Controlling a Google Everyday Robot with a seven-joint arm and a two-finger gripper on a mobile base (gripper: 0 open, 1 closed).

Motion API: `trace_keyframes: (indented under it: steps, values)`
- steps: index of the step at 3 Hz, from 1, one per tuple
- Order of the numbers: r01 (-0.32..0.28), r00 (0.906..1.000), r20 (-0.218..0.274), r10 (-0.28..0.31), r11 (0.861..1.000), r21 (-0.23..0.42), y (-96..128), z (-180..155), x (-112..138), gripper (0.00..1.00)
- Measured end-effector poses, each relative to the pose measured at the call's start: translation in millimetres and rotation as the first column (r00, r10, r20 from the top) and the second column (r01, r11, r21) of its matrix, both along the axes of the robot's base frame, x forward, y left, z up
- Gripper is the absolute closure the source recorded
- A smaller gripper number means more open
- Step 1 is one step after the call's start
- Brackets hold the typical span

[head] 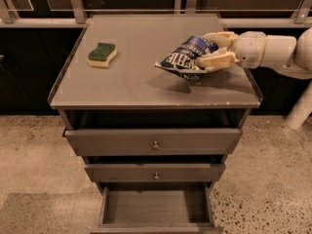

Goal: Pick blue chip bag from bottom drawer and place on counter

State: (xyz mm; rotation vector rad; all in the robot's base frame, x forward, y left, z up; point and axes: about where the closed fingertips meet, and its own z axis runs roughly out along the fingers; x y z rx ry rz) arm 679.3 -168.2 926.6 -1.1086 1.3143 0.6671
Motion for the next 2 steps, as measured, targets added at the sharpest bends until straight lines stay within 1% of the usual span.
trace_keyframes:
  steps: [1,2]
  values:
    - [-0.051,0.9985,0.020,0.051,0.999,0.007,28,5,13,1.00]
    - [-0.090,0.9945,0.053,0.090,0.996,-0.011,58,16,20,1.00]
